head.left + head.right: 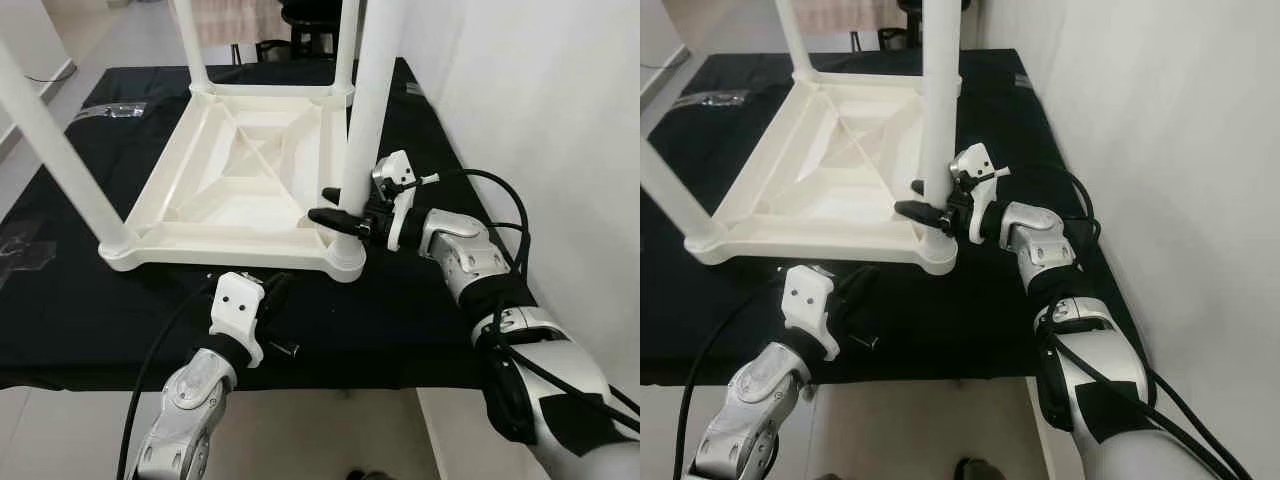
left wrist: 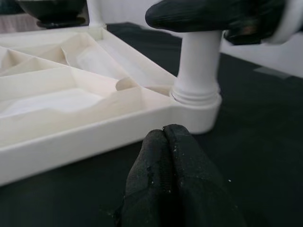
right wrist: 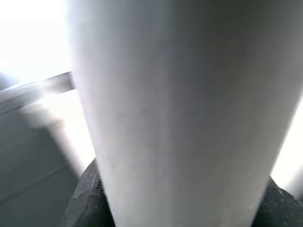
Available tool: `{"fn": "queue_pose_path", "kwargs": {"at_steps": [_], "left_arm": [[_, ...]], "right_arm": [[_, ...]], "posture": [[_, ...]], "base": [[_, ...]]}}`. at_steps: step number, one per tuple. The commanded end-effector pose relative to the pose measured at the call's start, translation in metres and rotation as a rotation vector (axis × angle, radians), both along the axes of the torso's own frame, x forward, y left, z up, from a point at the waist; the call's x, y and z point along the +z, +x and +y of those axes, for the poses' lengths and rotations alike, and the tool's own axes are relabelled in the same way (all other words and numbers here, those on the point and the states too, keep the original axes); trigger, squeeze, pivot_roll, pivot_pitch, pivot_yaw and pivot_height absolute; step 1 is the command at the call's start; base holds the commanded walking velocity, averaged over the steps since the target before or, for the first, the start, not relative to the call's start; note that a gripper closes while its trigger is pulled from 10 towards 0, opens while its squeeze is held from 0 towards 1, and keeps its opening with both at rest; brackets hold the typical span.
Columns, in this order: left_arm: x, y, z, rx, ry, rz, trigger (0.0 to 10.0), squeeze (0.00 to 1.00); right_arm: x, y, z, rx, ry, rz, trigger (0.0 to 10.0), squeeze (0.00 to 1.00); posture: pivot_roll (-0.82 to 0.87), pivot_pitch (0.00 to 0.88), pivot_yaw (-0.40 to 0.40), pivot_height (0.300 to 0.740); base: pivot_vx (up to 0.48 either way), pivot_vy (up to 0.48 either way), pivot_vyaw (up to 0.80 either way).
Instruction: Building children table
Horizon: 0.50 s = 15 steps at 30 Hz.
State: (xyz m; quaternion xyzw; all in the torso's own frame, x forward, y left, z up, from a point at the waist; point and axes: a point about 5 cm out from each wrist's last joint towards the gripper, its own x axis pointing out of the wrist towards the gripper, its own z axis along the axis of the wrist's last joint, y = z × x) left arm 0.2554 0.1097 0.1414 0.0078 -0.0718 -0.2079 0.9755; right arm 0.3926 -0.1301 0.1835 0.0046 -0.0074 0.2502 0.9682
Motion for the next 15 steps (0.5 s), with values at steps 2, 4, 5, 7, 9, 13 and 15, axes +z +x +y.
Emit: {"fn": "queue_pose_path", "kwargs": {"at_steps": [2, 4, 5, 7, 9, 13, 15], "left_arm": [[0.0, -0.002, 0.003, 0.006, -0.001, 0.008, 10.0, 0.0], [0.0, -0.002, 0.003, 0.004, 0.001, 0.009, 10.0, 0.0], [-0.001, -0.001, 0.003, 0.002, 0.002, 0.01, 10.0, 0.0], [-0.001, 0.0, 0.003, -0.001, 0.002, 0.012, 10.0, 0.0], [-0.002, 0.0, 0.001, -0.011, -0.001, 0.017, 10.0, 0.0], [-0.001, 0.0, 0.001, -0.004, -0.004, 0.011, 10.0, 0.0], [-0.001, 0.0, 0.001, 0.002, -0.002, 0.008, 10.0, 0.0]], "right_arm": [[-0.066, -0.031, -0.007, -0.302, 0.12, 0.277, 0.0, 0.0], [-0.067, -0.052, 0.015, -0.207, 0.122, 0.248, 0.0, 0.0], [-0.057, -0.054, 0.022, -0.167, 0.036, 0.164, 0.0, 0.0], [-0.053, -0.052, 0.023, -0.168, -0.012, 0.129, 0.0, 0.0], [-0.058, -0.046, 0.02, -0.186, -0.029, 0.168, 0.0, 0.0], [-0.056, -0.04, 0.021, -0.204, -0.05, 0.171, 10.0, 0.0], [-0.056, -0.039, 0.02, -0.224, -0.067, 0.168, 10.0, 0.0]], "posture": [[0.03, 0.162, -0.019, 0.74], [0.02, 0.152, -0.009, 0.74], [0.0, 0.145, 0.003, 0.74], [0.0, 0.143, 0.0, 0.74], [0.02, 0.14, -0.014, 0.74], [0.02, 0.141, -0.016, 0.74], [0.02, 0.141, -0.016, 0.74]], "base": [[0.0, 0.0, 0.0], [0.0, 0.0, 0.0], [0.0, 0.0, 0.0], [0.0, 0.0, 0.0], [0.0, 0.0, 0.0], [0.0, 0.0, 0.0], [0.0, 0.0, 0.0]]}}
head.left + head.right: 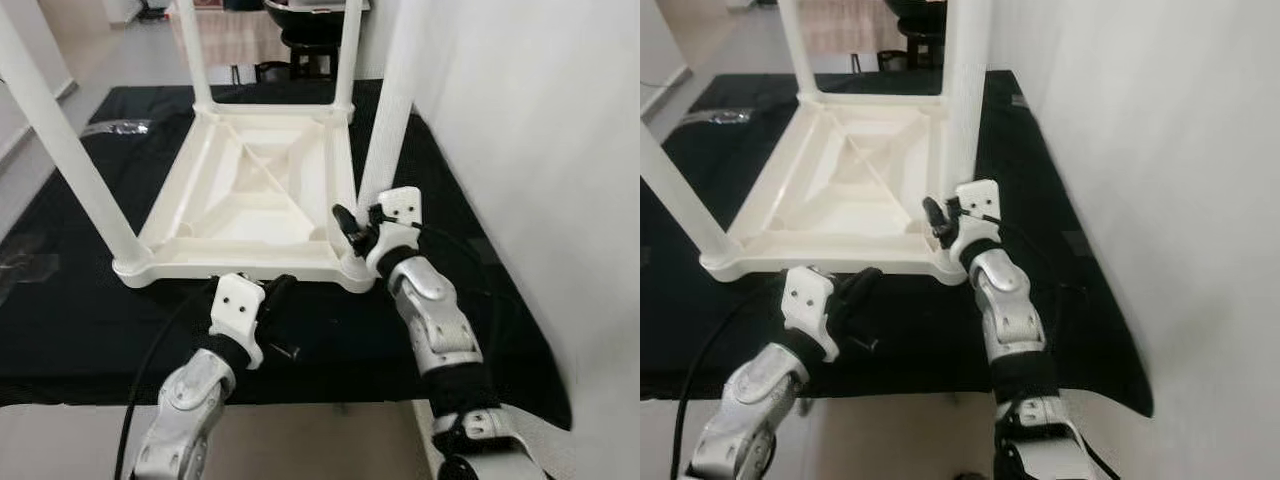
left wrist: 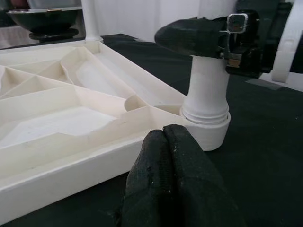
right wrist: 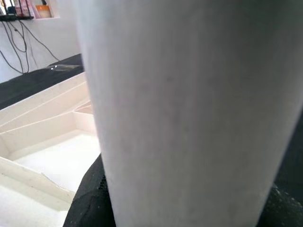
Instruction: Building children table
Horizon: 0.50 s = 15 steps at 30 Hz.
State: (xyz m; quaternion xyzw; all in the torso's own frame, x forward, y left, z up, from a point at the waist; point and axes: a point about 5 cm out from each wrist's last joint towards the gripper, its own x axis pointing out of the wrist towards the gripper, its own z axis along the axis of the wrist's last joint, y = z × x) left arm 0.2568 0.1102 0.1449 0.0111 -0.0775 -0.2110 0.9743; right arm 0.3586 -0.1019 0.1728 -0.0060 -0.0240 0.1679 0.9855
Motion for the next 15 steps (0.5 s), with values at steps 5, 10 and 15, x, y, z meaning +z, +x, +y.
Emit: {"fn": "queue_pose_path", "kwargs": {"at_steps": [5, 10, 15], "left_arm": [[-0.004, 0.0, 0.0, 0.005, -0.011, 0.023, 10.0, 0.0], [-0.004, 0.0, 0.0, -0.004, -0.016, 0.027, 10.0, 0.0], [-0.004, 0.0, -0.001, -0.008, -0.019, 0.026, 10.0, 0.0]], "right_arm": [[-0.017, -0.015, 0.016, 0.111, 0.047, 0.112, 10.0, 1.0], [0.011, 0.0, 0.02, 0.407, 0.058, 0.026, 10.0, 0.0], [0.019, 0.007, 0.014, 0.568, 0.007, 0.017, 10.0, 0.0]], "posture": [[0.02, 0.142, -0.013, 0.74], [0.02, 0.137, -0.013, 0.74], [0.03, 0.133, -0.021, 0.74]], "base": [[0.0, 0.0, 0.0], [0.0, 0.0, 0.0], [0.0, 0.0, 0.0]]}}
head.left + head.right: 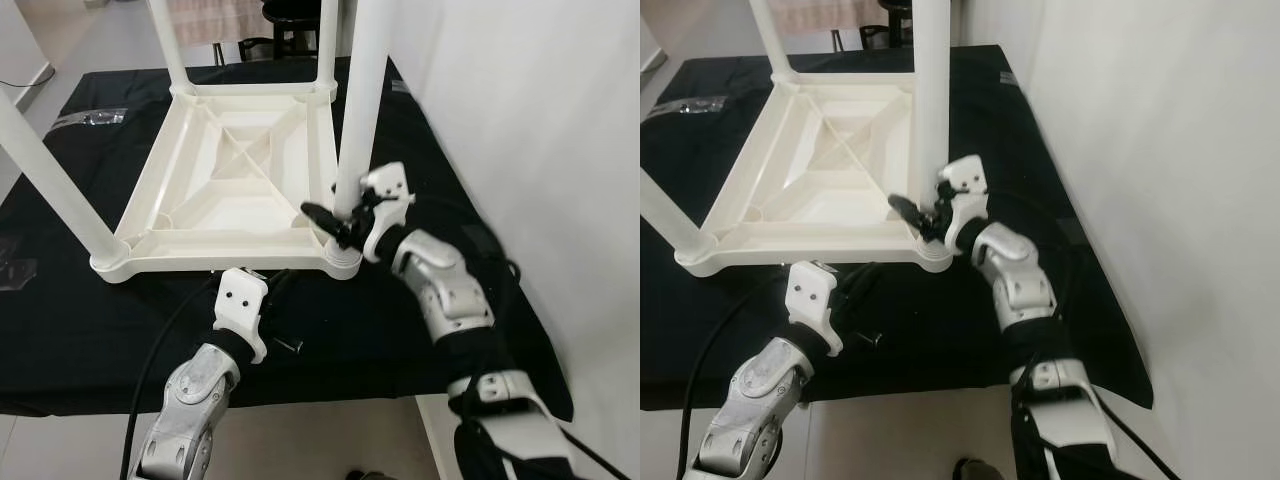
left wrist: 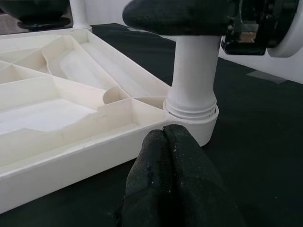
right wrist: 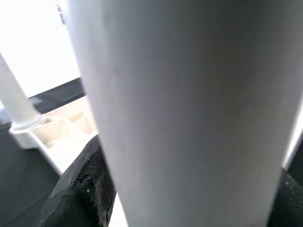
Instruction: Building children table
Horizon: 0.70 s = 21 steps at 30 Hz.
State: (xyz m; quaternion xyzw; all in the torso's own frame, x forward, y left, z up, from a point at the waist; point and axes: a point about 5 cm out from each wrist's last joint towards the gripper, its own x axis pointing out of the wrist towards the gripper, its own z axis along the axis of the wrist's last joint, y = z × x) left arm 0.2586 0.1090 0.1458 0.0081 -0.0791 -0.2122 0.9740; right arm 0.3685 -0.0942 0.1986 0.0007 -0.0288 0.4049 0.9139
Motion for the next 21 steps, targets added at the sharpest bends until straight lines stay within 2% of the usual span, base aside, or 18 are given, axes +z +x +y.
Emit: {"fn": "queue_pose_path", "kwargs": {"at_steps": [1, 2, 5, 9, 10, 11, 16, 21], "left_arm": [[-0.005, -0.002, -0.001, -0.01, -0.017, 0.026, 10.0, 0.0], [-0.005, -0.002, -0.001, -0.01, -0.017, 0.026, 10.0, 0.0], [-0.004, -0.004, -0.002, -0.033, -0.038, 0.02, 10.0, 0.0], [-0.002, -0.008, -0.005, -0.077, -0.052, 0.014, 10.0, 0.0], [-0.002, -0.01, -0.007, -0.104, -0.061, 0.013, 10.0, 0.0], [-0.002, -0.012, -0.008, -0.125, -0.065, 0.012, 10.0, 0.0], [-0.001, -0.016, -0.008, -0.173, -0.073, 0.011, 10.0, 0.0], [-0.001, -0.019, -0.008, -0.215, -0.083, 0.011, 10.0, 0.0]], "right_arm": [[-0.006, -0.001, 0.004, 0.129, -0.018, 0.037, 10.0, 0.0], [-0.006, -0.001, 0.004, 0.129, -0.018, 0.037, 10.0, 0.0], [-0.008, 0.002, -0.004, 0.237, -0.063, 0.092, 10.0, 0.0], [-0.01, 0.005, -0.008, 0.266, -0.056, 0.13, 10.0, 0.0], [-0.01, 0.007, -0.01, 0.272, -0.044, 0.141, 9.6, 0.0], [-0.01, 0.007, -0.011, 0.278, -0.034, 0.149, 0.2, 0.0], [-0.009, 0.008, -0.013, 0.327, -0.017, 0.153, 0.0, 0.0], [-0.012, 0.009, -0.02, 0.315, -0.017, 0.156, 0.0, 0.0]], "posture": [[0.03, 0.132, -0.022, 0.74], [0.03, 0.132, -0.022, 0.74], [0.04, 0.13, -0.028, 0.74], [0.05, 0.13, -0.032, 0.74], [0.05, 0.13, -0.033, 0.74], [0.05, 0.13, -0.033, 0.74], [0.05, 0.132, -0.034, 0.74], [0.06, 0.131, -0.03, 0.74]], "base": [[0.0, 0.0, 0.0], [0.0, 0.0, 0.0], [0.0, 0.0, 0.0], [0.0, 0.0, 0.0], [0.0, 0.0, 0.0], [0.0, 0.0, 0.0], [0.0, 0.0, 0.0], [0.0, 0.0, 0.0]]}}
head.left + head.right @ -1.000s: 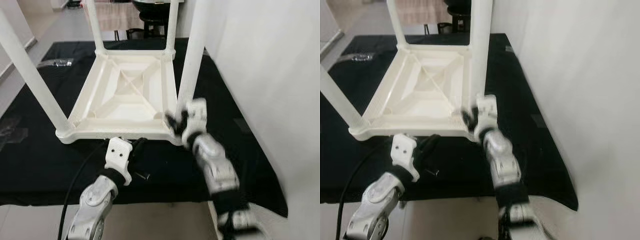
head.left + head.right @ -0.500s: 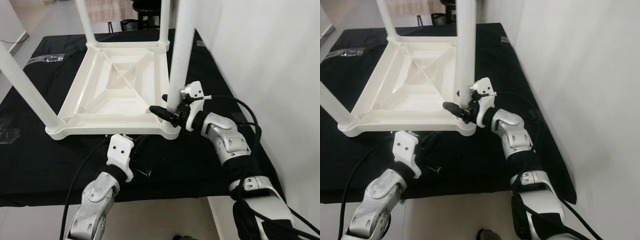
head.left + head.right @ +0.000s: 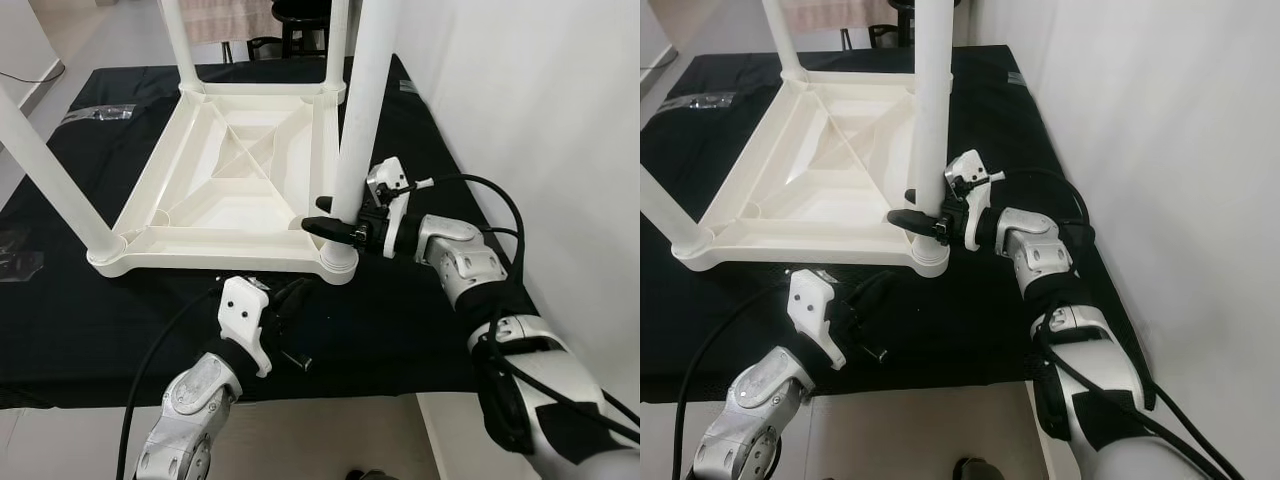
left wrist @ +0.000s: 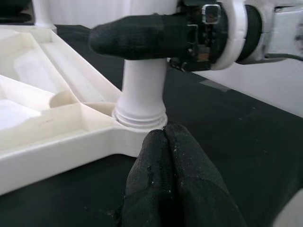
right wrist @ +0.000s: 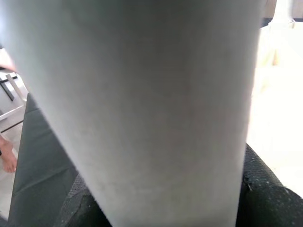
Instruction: Building children table
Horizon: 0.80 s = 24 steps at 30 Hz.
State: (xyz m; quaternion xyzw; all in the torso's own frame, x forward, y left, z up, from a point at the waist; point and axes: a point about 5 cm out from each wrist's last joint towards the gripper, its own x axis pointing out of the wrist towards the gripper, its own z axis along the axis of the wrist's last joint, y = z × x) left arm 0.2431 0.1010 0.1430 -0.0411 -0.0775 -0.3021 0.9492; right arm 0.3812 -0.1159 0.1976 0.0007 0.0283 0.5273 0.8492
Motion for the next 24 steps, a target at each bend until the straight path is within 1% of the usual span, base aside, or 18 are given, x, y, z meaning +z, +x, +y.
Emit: {"fn": "queue_pose_path", "kwargs": {"at_steps": [1, 5, 6, 7, 8, 9, 10, 11, 12, 13, 14, 15, 16, 17, 18, 19, 23, 24], "left_arm": [[0.002, -0.003, 0.0, -0.026, -0.005, -0.011, 10.0, 0.0], [0.003, -0.004, 0.0, -0.058, -0.027, -0.006, 10.0, 0.0], [0.003, -0.005, 0.001, -0.058, -0.031, -0.006, 10.0, 0.0], [0.003, -0.005, 0.001, -0.058, -0.031, -0.006, 10.0, 0.0], [0.003, -0.005, 0.001, -0.058, -0.034, -0.006, 10.0, 0.0], [0.003, -0.005, 0.002, -0.059, -0.035, -0.007, 10.0, 0.0], [0.003, -0.005, 0.002, -0.059, -0.035, -0.007, 10.0, 0.0], [0.003, -0.005, 0.003, -0.059, -0.035, -0.007, 10.0, 0.0], [0.003, -0.005, 0.003, -0.059, -0.035, -0.007, 10.0, 0.0], [0.004, -0.005, 0.004, -0.058, -0.033, -0.01, 10.0, 0.0], [0.004, -0.004, 0.005, -0.056, -0.028, -0.012, 10.0, 0.0], [0.004, -0.004, 0.005, -0.056, -0.028, -0.012, 10.0, 0.0], [0.003, -0.004, 0.006, -0.054, -0.024, -0.014, 10.0, 0.0], [0.003, -0.003, 0.007, -0.042, -0.018, -0.014, 10.0, 0.0], [0.003, -0.003, 0.007, -0.042, -0.018, -0.014, 10.0, 0.0], [0.002, -0.002, 0.007, -0.038, -0.015, -0.014, 10.0, 0.0], [0.001, -0.001, 0.005, -0.039, -0.011, -0.013, 10.0, 0.0], [0.001, -0.001, 0.005, -0.034, -0.008, -0.014, 10.0, 0.0]], "right_arm": [[-0.013, -0.004, 0.0, 0.026, 0.028, 0.062, 0.0, 0.0], [-0.032, -0.005, -0.032, -0.147, -0.068, 0.058, 0.0, 0.0], [-0.038, -0.004, -0.041, -0.251, -0.106, 0.061, 0.0, 0.0], [-0.038, -0.004, -0.041, -0.251, -0.106, 0.061, 0.0, 0.0], [-0.041, -0.003, -0.048, -0.323, -0.13, 0.063, 0.0, 0.0], [-0.05, -0.003, -0.055, -0.474, -0.185, 0.074, 0.0, 0.0], [-0.05, -0.003, -0.055, -0.474, -0.185, 0.074, 0.0, 0.0], [-0.063, -0.007, -0.062, -0.708, -0.208, 0.102, 0.0, 0.0], [-0.063, -0.007, -0.062, -0.708, -0.208, 0.102, 0.0, 0.0], [-0.078, -0.023, -0.045, -0.73, -0.187, 0.159, 0.0, 0.0], [-0.084, -0.036, -0.033, -0.76, -0.164, 0.179, 0.0, 0.0], [-0.084, -0.036, -0.033, -0.76, -0.164, 0.179, 0.0, 0.0], [-0.085, -0.045, -0.025, -0.756, -0.14, 0.189, 0.0, 0.0], [-0.082, -0.047, -0.018, -0.725, -0.126, 0.178, 0.0, 0.0], [-0.082, -0.047, -0.018, -0.725, -0.126, 0.178, 0.0, 0.0], [-0.081, -0.043, -0.019, -0.74, -0.146, 0.163, 10.0, 0.0], [-0.072, -0.03, -0.022, -0.706, -0.122, 0.138, 10.0, 0.0], [-0.066, -0.028, -0.02, -0.65, -0.088, 0.128, 10.0, 0.96]], "posture": [[0.06, 0.131, -0.03, 0.74], [0.06, 0.135, -0.038, 0.74], [0.05, 0.142, -0.042, 0.74], [0.05, 0.142, -0.042, 0.74], [0.05, 0.142, -0.042, 0.74], [0.05, 0.145, -0.044, 0.74], [0.05, 0.145, -0.044, 0.74], [0.04, 0.15, -0.038, 0.74], [0.04, 0.15, -0.038, 0.74], [0.04, 0.152, -0.029, 0.74], [0.04, 0.149, -0.025, 0.74], [0.04, 0.149, -0.025, 0.74], [0.03, 0.146, -0.022, 0.74], [0.02, 0.135, -0.015, 0.74], [0.02, 0.135, -0.015, 0.74], [0.02, 0.132, -0.017, 0.74], [0.04, 0.125, -0.029, 0.74], [0.04, 0.123, -0.03, 0.74]], "base": [[0.0, 0.0, 0.0], [0.0, 0.0, 0.0], [0.0, 0.0, 0.0], [0.0, 0.0, 0.0], [0.0, 0.0, 0.0], [0.0, 0.0, 0.0], [0.0, 0.0, 0.0], [0.0, 0.0, 0.0], [0.0, 0.0, 0.0], [0.0, 0.0, 0.0], [0.0, 0.0, 0.0], [0.0, 0.0, 0.0], [0.0, 0.0, 0.0], [0.0, 0.0, 0.0], [0.0, 0.0, 0.0], [0.0, 0.0, 0.0], [0.0, 0.0, 0.0], [0.0, 0.0, 0.0]]}}
